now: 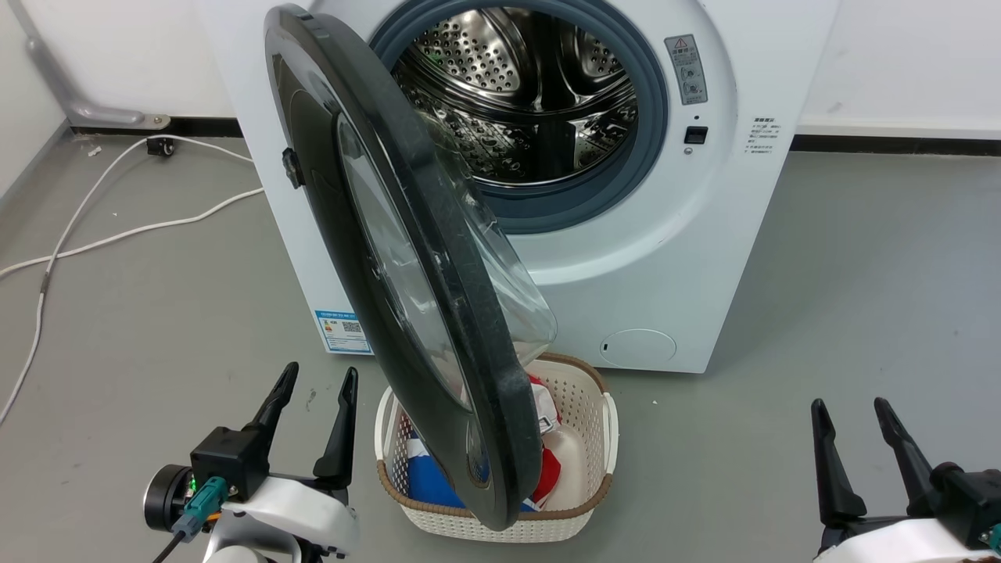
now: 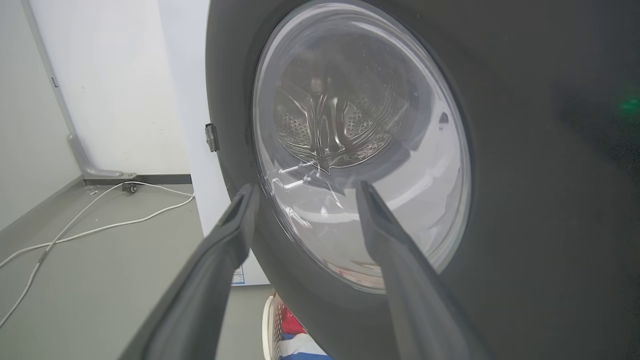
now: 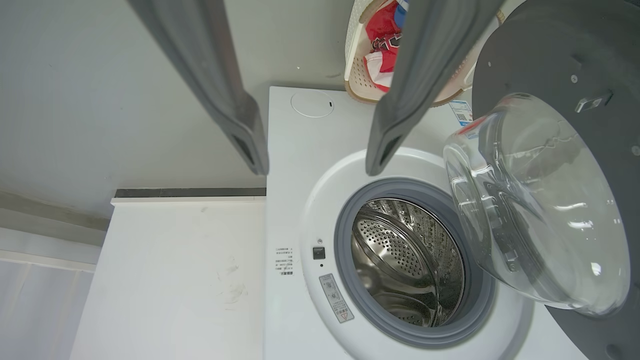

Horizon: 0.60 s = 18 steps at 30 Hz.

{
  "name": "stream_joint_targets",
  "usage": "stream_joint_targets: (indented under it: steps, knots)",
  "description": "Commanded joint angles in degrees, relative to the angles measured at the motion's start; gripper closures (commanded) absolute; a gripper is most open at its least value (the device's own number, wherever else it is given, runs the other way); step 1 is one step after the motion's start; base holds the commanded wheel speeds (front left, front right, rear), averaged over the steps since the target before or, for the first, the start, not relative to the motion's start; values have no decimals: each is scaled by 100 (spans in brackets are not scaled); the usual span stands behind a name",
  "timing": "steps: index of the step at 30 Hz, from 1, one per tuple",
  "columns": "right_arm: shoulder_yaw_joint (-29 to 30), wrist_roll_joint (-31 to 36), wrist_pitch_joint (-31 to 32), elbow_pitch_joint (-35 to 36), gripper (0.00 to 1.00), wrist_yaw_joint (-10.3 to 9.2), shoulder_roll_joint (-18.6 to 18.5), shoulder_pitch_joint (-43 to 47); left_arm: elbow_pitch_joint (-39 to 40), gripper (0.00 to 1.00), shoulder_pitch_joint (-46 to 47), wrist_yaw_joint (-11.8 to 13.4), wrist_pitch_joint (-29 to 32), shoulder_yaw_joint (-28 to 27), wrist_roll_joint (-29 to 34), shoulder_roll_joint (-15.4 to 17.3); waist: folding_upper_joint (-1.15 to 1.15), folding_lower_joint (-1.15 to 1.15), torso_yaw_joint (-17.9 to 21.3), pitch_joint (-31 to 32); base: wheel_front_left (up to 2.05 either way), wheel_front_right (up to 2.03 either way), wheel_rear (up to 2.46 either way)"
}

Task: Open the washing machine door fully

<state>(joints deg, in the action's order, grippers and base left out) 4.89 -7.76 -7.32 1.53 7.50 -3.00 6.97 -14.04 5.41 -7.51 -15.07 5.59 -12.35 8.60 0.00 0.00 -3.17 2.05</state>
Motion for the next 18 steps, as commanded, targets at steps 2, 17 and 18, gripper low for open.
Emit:
stream_joint_targets:
  steps: [2, 17, 18]
  knots:
    - [-28, -37, -64, -83, 0, -1, 19, -26, 4, 0, -29, 4, -14, 20, 6, 28, 0, 0, -5, -11, 0, 0, 0]
    - [1, 32, -56, -287, 0, -1, 21, -174, -11, 0, -17, 4, -14, 8, 17, -6, 0, 0, 2, -38, 0, 0, 0]
    - [-1, 32, -50, -288, 0, -1, 21, -174, -12, 0, -20, 4, -14, 8, 22, -9, 0, 0, 3, -39, 0, 0, 0]
